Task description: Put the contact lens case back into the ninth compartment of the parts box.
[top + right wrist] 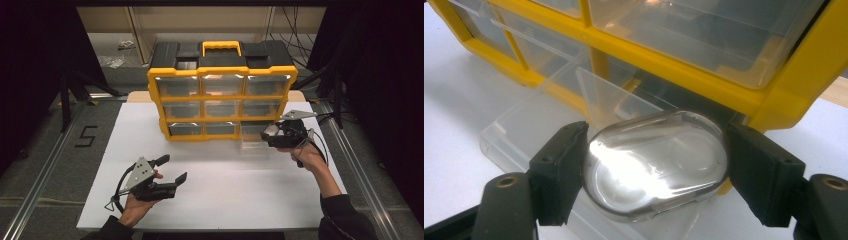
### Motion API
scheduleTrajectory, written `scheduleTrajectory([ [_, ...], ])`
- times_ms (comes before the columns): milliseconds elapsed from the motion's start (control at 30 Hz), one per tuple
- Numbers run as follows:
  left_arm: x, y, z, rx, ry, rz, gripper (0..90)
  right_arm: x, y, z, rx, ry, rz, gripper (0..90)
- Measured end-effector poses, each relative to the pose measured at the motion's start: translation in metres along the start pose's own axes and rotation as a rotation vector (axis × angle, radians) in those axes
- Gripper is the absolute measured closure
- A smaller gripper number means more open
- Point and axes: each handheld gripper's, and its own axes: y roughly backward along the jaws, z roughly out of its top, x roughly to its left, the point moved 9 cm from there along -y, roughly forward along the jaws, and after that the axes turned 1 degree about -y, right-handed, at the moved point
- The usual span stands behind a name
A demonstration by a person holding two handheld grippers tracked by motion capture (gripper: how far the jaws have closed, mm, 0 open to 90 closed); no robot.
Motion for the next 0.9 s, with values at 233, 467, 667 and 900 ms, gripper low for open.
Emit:
scheduleTrajectory([
  [233,-0.0001,-0.0002,0.0,0.0,0.0,0.0,17.6,0.0026,-0.0007,-0.0006,0.005,0.014,0.012,28.0],
  [467,-0.0003,-0.0002,0.0,0.0,0.0,0.0,17.6,0.0024,-0.0003,-0.0004,0.005,0.011,0.012,28.4],
  [667,-0.0003,-0.0002,0.0,0.0,-0.001,0.0,17.6,0.0019,0.002,0.0019,-0.007,0.004,0.013,28.7],
  [900,-0.0003,-0.0002,0.0,0.0,-0.001,0.0,17.6,0.0053,0.0044,0.005,-0.019,0.01,0.021,28.6],
])
